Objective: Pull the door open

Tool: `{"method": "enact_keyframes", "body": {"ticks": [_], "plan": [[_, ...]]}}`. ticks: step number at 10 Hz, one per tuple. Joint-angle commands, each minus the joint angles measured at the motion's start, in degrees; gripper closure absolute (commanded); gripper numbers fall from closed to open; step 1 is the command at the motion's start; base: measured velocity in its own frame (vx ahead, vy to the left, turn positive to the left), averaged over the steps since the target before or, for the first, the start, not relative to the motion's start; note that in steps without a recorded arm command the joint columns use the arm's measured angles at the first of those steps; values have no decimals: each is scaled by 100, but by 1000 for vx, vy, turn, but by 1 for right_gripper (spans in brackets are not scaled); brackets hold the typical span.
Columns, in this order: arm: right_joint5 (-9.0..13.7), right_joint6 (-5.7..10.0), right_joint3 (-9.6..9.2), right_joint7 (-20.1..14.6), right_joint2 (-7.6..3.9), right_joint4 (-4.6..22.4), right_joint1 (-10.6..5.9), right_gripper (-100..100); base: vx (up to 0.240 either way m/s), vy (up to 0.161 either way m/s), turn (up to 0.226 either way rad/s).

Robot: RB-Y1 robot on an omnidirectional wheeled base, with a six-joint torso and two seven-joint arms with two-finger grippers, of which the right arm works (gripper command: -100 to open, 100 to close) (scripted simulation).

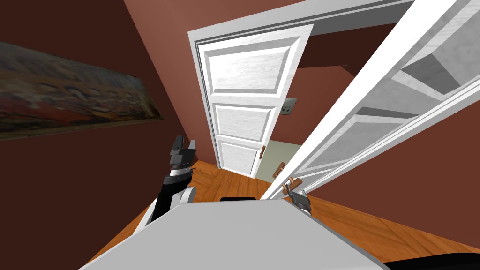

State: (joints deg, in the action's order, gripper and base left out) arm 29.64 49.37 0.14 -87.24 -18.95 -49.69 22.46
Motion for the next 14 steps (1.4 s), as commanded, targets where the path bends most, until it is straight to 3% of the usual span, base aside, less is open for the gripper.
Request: {"method": "enact_keyframes", "body": {"ticks": [1, 5, 6, 14], "plan": [[71, -125, 132, 42, -98, 169, 39, 100, -97, -14, -19], [106, -124, 167, 51, -121, 272, 35, 100, -86, -1, -3], [158, -122, 209, 67, -147, 431, -9, 100, -141, -5, 33], [189, -120, 227, 78, -157, 526, -59, 100, -60, -11, 6]]}}
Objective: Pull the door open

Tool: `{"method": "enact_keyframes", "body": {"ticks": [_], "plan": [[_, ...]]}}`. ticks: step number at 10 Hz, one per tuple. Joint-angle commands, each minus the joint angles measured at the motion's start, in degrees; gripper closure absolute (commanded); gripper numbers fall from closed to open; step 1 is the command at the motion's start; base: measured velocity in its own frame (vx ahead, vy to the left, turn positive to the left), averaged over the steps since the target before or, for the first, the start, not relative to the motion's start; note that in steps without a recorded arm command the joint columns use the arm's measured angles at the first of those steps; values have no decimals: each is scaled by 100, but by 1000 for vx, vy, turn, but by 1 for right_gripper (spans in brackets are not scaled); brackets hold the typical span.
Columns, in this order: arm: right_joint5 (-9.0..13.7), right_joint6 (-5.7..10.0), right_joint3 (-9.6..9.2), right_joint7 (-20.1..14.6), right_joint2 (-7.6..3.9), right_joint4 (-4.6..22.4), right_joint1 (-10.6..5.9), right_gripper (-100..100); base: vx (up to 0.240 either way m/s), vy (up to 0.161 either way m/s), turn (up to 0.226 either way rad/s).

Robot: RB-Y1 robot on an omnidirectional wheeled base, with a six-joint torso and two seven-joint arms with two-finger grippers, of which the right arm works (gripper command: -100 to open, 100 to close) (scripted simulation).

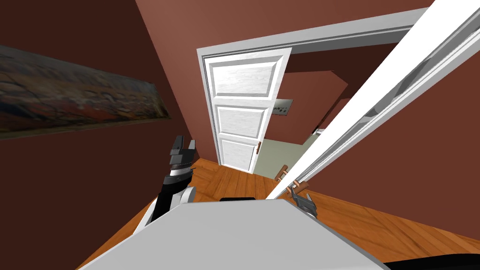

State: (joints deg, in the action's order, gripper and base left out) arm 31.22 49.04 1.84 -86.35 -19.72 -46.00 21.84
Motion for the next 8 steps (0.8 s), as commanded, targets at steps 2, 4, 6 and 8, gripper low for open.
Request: {"method": "enact_keyframes", "body": {"ticks": [2, 4, 6, 8], "plan": [[37, -85, 60, -9, -81, 177, -7, 100, -14, -2, 10], [62, -83, 63, 2, -80, 264, -93, 100, -32, -7, 36], [88, -80, 66, 13, -79, 351, -181, 100, -72, -14, 72], [88, -80, 66, 13, -79, 351, -181, 100, -63, -20, 31]]}}
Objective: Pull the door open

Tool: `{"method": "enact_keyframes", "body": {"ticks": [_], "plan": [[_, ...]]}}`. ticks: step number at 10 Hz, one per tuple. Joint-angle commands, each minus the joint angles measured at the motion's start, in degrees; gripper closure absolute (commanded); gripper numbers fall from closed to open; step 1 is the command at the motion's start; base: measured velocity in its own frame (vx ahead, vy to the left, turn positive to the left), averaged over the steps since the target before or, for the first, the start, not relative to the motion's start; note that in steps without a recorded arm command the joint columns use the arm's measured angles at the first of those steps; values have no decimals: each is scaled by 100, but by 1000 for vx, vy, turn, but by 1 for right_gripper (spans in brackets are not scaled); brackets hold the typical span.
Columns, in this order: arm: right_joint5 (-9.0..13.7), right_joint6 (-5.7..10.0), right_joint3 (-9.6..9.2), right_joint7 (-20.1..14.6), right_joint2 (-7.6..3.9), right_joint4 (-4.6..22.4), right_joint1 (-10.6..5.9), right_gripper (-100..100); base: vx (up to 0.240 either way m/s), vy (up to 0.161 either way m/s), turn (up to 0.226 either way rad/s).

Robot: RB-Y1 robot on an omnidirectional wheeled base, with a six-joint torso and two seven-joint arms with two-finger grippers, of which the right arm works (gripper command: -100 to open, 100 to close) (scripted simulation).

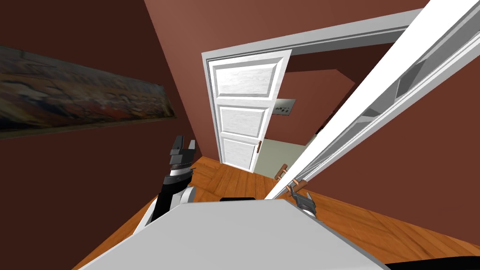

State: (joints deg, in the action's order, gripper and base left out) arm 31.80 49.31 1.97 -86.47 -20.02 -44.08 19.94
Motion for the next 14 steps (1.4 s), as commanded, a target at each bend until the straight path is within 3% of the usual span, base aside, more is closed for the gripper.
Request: {"method": "enact_keyframes", "body": {"ticks": [1, 6, 9, 13, 14], "plan": [[30, -107, 53, 25, -50, 159, 9, 100, -10, -4, -23], [51, -104, 45, 37, -41, 239, -106, 100, -22, -8, 30], [89, -97, 17, 60, -14, 391, -361, 100, -54, -22, 89], [106, -93, -2, 72, 4, 462, -501, 100, -24, -23, 61], [123, -88, -33, 86, 31, 540, -683, 100, -29, -56, 157]]}}
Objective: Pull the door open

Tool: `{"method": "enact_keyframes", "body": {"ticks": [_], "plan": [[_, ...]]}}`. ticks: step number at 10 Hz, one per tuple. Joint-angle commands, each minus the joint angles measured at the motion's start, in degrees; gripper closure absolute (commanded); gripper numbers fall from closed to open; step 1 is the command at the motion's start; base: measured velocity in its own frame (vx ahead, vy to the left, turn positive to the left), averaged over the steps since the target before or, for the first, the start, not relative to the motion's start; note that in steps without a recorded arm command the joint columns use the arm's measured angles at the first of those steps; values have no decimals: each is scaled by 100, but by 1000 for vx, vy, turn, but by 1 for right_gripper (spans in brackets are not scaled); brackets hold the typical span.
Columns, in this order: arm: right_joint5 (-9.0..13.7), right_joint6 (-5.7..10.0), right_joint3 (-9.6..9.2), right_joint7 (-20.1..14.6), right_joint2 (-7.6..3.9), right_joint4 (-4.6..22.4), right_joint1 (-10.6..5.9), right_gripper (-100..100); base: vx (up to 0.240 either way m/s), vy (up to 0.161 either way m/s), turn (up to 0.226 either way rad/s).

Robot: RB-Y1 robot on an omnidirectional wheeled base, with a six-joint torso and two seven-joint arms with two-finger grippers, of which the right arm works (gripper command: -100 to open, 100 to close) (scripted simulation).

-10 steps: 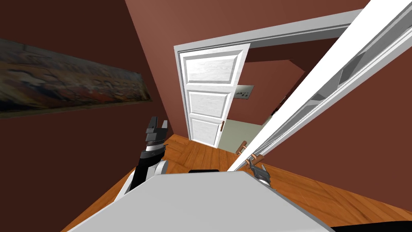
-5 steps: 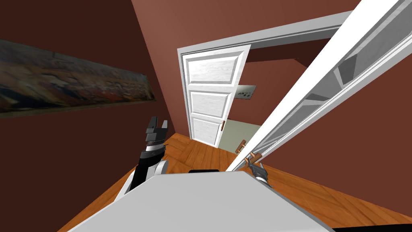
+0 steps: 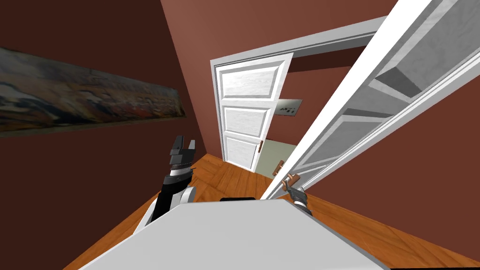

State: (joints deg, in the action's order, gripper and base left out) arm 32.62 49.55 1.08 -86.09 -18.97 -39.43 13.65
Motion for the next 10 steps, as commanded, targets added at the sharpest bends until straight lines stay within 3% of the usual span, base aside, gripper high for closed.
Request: {"method": "enact_keyframes", "body": {"ticks": [1, 3, 4, 6, 10], "plan": [[51, -109, 33, 57, -55, 127, -178, 100, -15, -60, 220], [60, -105, 9, 66, -34, 174, -305, 100, -15, -35, 120], [72, -100, -30, 79, -2, 240, -500, 100, -11, -50, 182], [74, -100, -37, 81, 3, 252, -532, 100, 13, -38, 77], [96, -87, -148, 112, 95, 398, -1038, 100, -4, -65, 153]]}}
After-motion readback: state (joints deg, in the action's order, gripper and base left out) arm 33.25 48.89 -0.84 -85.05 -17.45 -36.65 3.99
